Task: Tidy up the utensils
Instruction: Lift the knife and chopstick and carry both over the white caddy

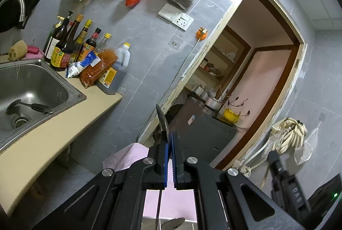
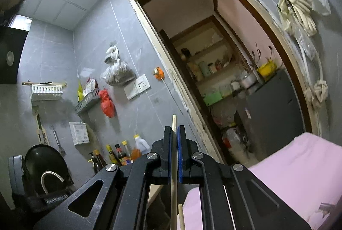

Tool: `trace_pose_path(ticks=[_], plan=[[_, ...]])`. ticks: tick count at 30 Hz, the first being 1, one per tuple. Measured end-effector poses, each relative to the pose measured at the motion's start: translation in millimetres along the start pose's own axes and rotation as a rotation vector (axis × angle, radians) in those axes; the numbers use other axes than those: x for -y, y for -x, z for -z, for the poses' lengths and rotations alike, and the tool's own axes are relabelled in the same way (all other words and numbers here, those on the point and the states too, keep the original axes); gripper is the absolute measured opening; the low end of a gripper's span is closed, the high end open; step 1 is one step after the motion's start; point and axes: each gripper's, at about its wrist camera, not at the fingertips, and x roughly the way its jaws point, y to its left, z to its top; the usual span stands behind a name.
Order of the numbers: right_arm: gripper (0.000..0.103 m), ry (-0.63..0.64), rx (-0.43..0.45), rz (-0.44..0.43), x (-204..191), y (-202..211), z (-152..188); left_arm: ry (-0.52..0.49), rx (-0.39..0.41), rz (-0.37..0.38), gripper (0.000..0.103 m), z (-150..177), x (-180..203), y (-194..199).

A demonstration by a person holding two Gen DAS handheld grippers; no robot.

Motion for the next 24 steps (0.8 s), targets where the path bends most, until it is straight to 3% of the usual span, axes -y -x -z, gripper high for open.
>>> trace_pose_path(ticks=[11,24], plan=[[0.004,0.006,-0.012,0.015,3.1,2.0,-0.1,-0.018,-0.005,-0.011,0.003,8.8,-1.8,-0.2],[0.004,0.033,0.058,0.051,2.8,11.6,-2.2,-0.003,0.047,-0.006,0.003,2.7,-5.3,7.5]])
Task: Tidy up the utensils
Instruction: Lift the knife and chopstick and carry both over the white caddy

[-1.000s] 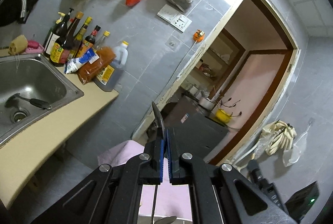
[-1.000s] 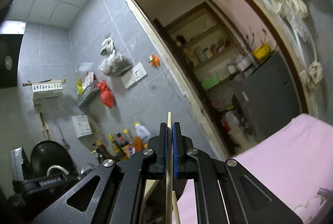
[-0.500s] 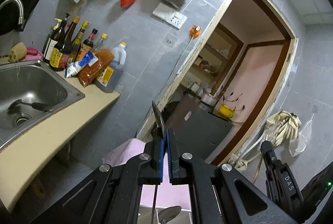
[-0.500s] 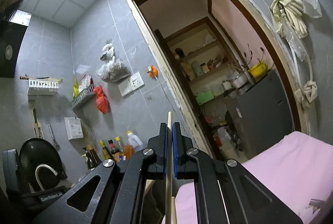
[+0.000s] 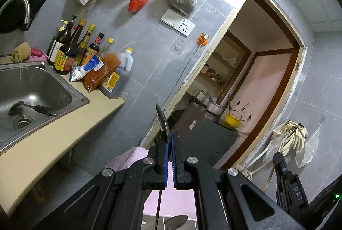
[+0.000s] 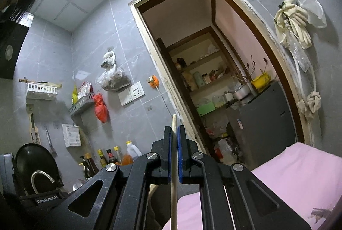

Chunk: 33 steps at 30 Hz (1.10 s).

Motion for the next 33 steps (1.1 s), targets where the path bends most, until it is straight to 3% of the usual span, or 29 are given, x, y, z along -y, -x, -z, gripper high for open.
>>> trace_pose_path(ticks=[16,30,33], plan=[[0.004,-0.021,0.036,0.027,11.0,3.9,6.8,-0.113,0.01,-0.023,0.003,25.5,19.3,7.0],[0.005,0.022,-0.074,0.018,14.0,11.7,20.0,-0.128,-0.039,-0.031,0.003,30.4,13.2,12.7],[0.009,0.029,-0.106,0.013,15.8,13.5,16.8,-0.131,-0.061,-0.027,0.003,31.1,12.9,15.1]])
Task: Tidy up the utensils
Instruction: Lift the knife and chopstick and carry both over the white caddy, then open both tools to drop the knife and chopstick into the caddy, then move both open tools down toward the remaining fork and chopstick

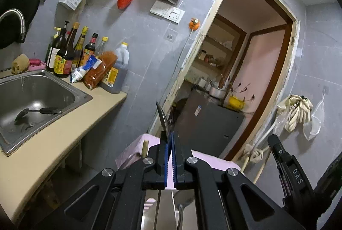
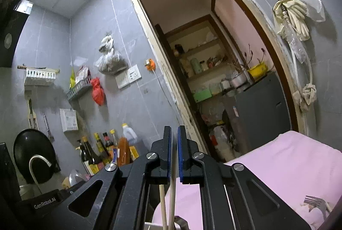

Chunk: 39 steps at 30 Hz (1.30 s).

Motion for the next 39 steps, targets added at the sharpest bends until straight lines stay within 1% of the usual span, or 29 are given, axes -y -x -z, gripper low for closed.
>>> trace_pose_path(ticks=[2,3,4,6,7,9,11,12,13,14,15,18,20,22,23,25,28,29,30,32,34,39], plan=[[0.018,0.007,-0.015,-0.004,0.7,3.1,-2.7,-0.008,-0.021,0.0,0.003,-0.2,-0.6,2.1],[0.025,0.008,-0.023,-0.007,1.3,5.0,-4.1,-0.016,-0.029,-0.004,0.003,-0.9,-0.4,3.9],[0.027,0.009,-0.031,-0.01,2.0,7.2,-5.9,-0.022,-0.035,-0.005,0.004,-1.3,-0.3,5.1],[0.027,0.013,-0.043,-0.015,2.4,11.3,-9.6,-0.033,-0.051,-0.007,0.007,-3.1,0.5,7.5],[0.027,0.022,-0.05,-0.017,2.9,14.9,-13.2,-0.038,-0.06,-0.007,0.01,-3.9,1.4,8.9],[0.027,0.033,-0.056,-0.015,4.1,21.3,-19.4,-0.047,-0.063,-0.009,0.018,-5.9,3.7,12.6],[0.028,0.034,-0.064,-0.006,6.3,25.4,-26.7,-0.047,-0.062,-0.005,0.031,-9.0,6.3,16.9],[0.029,0.036,-0.069,0.0,7.6,27.3,-30.2,-0.045,-0.065,-0.004,0.033,-11.0,8.3,18.9],[0.034,0.04,-0.078,0.007,10.1,30.3,-35.1,-0.043,-0.067,-0.004,0.036,-12.5,10.5,20.6],[0.036,0.044,-0.083,0.012,11.6,32.6,-38.8,-0.044,-0.073,-0.003,0.038,-14.4,13.2,21.8],[0.04,0.048,-0.089,0.02,14.1,35.6,-42.8,-0.049,-0.076,-0.005,0.039,-16.1,16.0,23.2],[0.043,0.07,-0.112,0.04,21.9,43.5,-55.9,-0.097,-0.077,-0.007,0.052,-23.0,34.0,30.4],[0.049,0.091,-0.135,0.059,27.7,48.8,-65.0,-0.122,-0.08,-0.006,0.068,-25.8,45.8,34.1],[0.057,0.104,-0.148,0.074,34.7,55.5,-73.8,-0.14,-0.082,-0.004,0.076,-28.0,57.6,37.1],[0.059,0.114,-0.155,0.083,38.8,59.7,-78.7,-0.152,-0.083,-0.003,0.08,-28.3,64.9,38.5],[0.072,0.142,-0.174,0.099,46.4,66.6,-87.4,-0.179,-0.087,0.002,0.084,-27.0,77.7,40.4],[0.076,0.174,-0.198,0.128,62.5,79.0,-100.5,-0.221,-0.094,0.004,0.094,-21.3,97.7,42.9],[0.079,0.18,-0.204,0.136,66.2,81.1,-104.3,-0.233,-0.1,0.008,0.095,-18.1,105.2,43.5],[0.083,0.187,-0.212,0.146,72.3,84.8,-108.1,-0.24,-0.104,0.012,0.095,-15.7,110.9,43.9],[0.086,0.198,-0.221,0.163,83.9,91.4,-115.4,-0.261,-0.113,0.016,0.096,-7.7,125.1,44.9],[0.094,0.217,-0.241,0.176,96.6,96.7,-119.4,-0.274,-0.121,0.019,0.096,1.5,138.0,46.1],[0.096,0.244,-0.287,0.204,129.9,106.0,-123.3,-0.293,-0.151,0.043,0.097,26.3,164.0,46.2]])
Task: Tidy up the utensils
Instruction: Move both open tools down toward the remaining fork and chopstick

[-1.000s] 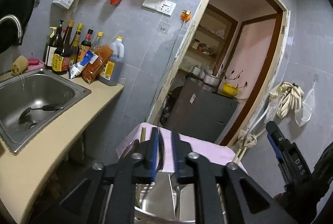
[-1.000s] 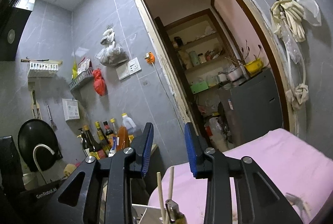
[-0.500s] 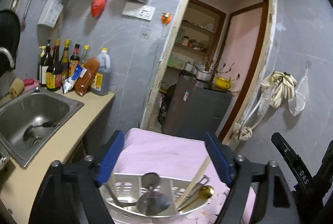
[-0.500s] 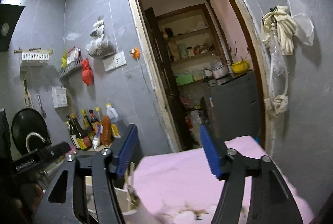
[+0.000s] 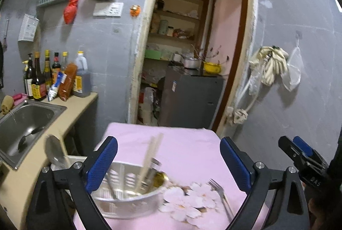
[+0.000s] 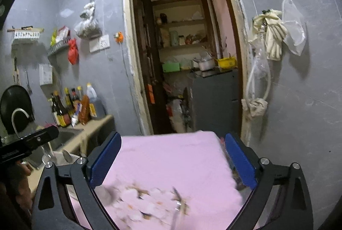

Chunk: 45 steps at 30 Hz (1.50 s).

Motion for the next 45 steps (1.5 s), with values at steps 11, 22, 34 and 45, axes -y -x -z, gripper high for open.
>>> trace_pose_path(ticks=[11,22,34,45], plan=[[0.096,0.026,-0.104,0.041,63.6,-9.7,24.9,-0.009,-0.097,0.043,0.097,49.5,55.1,-26.9],[0.096,0.037,-0.349,0.005,84.8,-55.2,92.2,-0.006,-0.29,0.046,0.097,103.2,62.1,-73.4],[0.096,0.167,-0.541,-0.072,49.5,-99.7,140.0,0.064,-0.377,-0.02,0.097,126.8,37.3,-90.1],[0.096,0.279,-0.635,-0.053,18.3,-119.1,150.0,0.079,-0.387,0.0,0.097,124.6,36.6,-94.7]])
